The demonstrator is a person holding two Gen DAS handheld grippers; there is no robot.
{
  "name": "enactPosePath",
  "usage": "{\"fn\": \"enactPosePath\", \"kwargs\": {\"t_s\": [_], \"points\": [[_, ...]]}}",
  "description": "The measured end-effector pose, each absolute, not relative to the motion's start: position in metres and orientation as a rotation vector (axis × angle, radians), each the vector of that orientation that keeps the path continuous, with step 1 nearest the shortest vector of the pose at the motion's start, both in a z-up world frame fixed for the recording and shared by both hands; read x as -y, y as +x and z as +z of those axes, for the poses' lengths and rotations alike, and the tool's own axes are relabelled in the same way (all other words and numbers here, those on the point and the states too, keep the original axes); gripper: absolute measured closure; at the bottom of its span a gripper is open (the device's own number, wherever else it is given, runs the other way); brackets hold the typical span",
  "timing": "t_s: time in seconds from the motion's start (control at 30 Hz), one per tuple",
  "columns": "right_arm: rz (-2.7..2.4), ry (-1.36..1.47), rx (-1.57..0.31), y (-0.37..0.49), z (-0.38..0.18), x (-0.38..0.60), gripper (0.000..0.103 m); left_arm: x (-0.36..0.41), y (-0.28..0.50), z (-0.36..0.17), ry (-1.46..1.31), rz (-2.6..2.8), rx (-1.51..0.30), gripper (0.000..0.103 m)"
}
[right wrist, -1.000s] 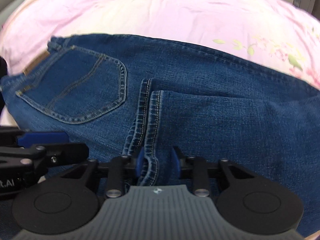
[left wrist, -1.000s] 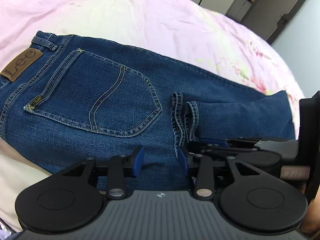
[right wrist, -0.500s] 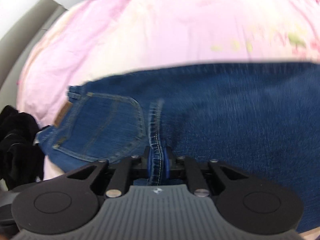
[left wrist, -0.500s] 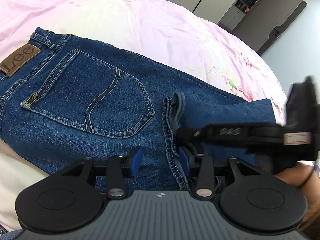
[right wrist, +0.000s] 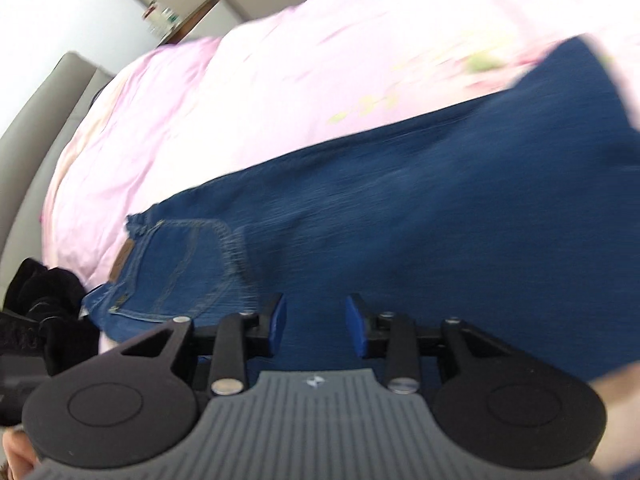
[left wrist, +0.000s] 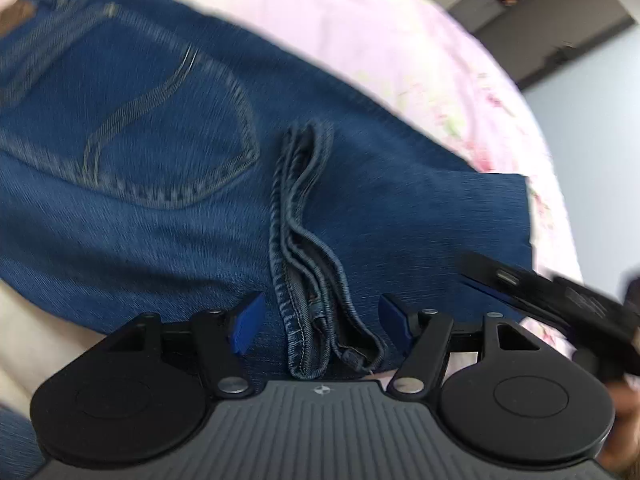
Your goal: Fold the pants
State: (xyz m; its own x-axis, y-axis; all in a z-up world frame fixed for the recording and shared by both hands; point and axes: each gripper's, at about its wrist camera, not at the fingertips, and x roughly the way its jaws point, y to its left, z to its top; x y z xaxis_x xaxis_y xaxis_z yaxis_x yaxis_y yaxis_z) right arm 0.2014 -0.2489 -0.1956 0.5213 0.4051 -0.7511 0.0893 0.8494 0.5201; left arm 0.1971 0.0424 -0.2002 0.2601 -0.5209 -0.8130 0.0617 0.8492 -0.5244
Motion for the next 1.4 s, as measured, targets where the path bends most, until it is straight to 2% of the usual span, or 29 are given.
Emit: {"fn": "enactPosePath", "kwargs": {"t_s": [0.2,0.3,0.4,0.47,0.5,0.53,0.6,0.63,0.73,0.87,1.07,1.23,1.4], "points": [[0.124,0.474,-0.965,0.150,-0.178,0.299,0.072,-0.033,0.213,-0.221,-0.428,-0.369,-1.278,0.026],[0.114,0.459,-0.956,0.135,-0.180,0.318,0.072,-0.022,0.220,-0.228,-0.384,-0.374,-1.293,0.023],[0.104,0.495,-0.963,0.130,-0.190,0.326,0.072,-0.012,0.222,-0.228,-0.312,-0.382,-1.290,0.030],[0.098,0.506,-0.961,0.127,-0.195,0.329,0.072,-0.006,0.220,-0.227,-0.267,-0.374,-1.274,0.038],[0.094,0.508,-0.960,0.126,-0.197,0.327,0.072,-0.004,0.218,-0.226,-0.255,-0.369,-1.261,0.047],[0.092,0.512,-0.959,0.126,-0.198,0.325,0.072,-0.002,0.215,-0.225,-0.250,-0.363,-1.244,0.065],[0.084,0.522,-0.957,0.128,-0.202,0.317,0.072,0.001,0.208,-0.224,-0.262,-0.380,-1.203,0.086],[0.080,0.522,-0.953,0.127,-0.200,0.316,0.072,0.005,0.204,-0.221,-0.235,-0.373,-1.176,0.090],[0.061,0.514,-0.940,0.120,-0.195,0.323,0.072,0.015,0.192,-0.207,-0.163,-0.366,-1.079,0.091],[0.018,0.497,-0.933,0.110,-0.187,0.341,0.072,0.007,0.184,-0.173,-0.198,-0.377,-0.961,0.092],[-0.023,0.461,-0.945,0.108,-0.175,0.361,0.072,-0.008,0.190,-0.088,-0.169,-0.421,-0.753,0.092],[0.009,0.466,-0.942,0.116,-0.169,0.360,0.072,-0.020,0.213,-0.031,-0.026,-0.437,-0.677,0.092],[0.073,0.466,-0.932,0.134,-0.161,0.342,0.072,-0.046,0.229,-0.012,0.078,-0.385,-0.678,0.092]]}}
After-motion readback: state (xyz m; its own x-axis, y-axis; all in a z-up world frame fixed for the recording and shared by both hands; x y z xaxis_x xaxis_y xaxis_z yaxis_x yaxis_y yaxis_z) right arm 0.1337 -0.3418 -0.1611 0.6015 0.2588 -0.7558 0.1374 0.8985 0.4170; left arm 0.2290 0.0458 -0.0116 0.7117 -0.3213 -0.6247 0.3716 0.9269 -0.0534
